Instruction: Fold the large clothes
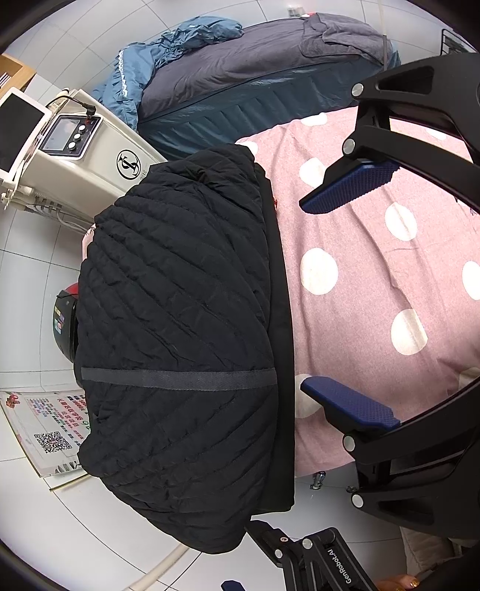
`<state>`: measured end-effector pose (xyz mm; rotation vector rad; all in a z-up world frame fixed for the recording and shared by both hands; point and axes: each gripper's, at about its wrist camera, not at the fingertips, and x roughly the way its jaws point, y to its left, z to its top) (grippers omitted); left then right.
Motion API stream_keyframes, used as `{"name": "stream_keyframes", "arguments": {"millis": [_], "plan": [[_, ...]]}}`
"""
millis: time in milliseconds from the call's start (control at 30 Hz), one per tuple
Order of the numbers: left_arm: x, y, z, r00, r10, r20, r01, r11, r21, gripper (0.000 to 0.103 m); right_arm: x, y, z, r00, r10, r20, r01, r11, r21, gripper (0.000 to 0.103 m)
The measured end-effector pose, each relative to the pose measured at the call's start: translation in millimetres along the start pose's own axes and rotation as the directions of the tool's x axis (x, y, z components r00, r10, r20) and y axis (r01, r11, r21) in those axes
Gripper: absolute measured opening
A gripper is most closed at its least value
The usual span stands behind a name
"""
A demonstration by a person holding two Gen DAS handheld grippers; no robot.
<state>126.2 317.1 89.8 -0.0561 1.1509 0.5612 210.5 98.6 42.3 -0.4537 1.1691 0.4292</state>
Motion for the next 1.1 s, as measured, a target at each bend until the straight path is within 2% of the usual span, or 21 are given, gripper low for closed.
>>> {"name": "stream_keyframes", "arguments": {"millis": [500,700,1100], "plan": [[0.7,0.2,-2.3,1.0,-0.002,-0.003,0.002,1.0,0.005,0.097,-0.2,-2.0,-1.9,1.0,-0.008,-0.004,0.008,1.0,0.007,0.089],[-5.0,-0.1,-5.5,0.999,0.01,0.051,-0.01,1.0,0.003,0.097,0.7,-3.5,-1.0,1.0,-0.011,-0.002,0.011,1.0,0.015,0.089],[-1.5,-0.2,-3.7,1.0,-0.019,0.017,0.019,1.0,0.006,0.097,0.1,-5.4,1.0,1.0,-0.011,0.001,0.011,1.0,0.027,0.089]]}}
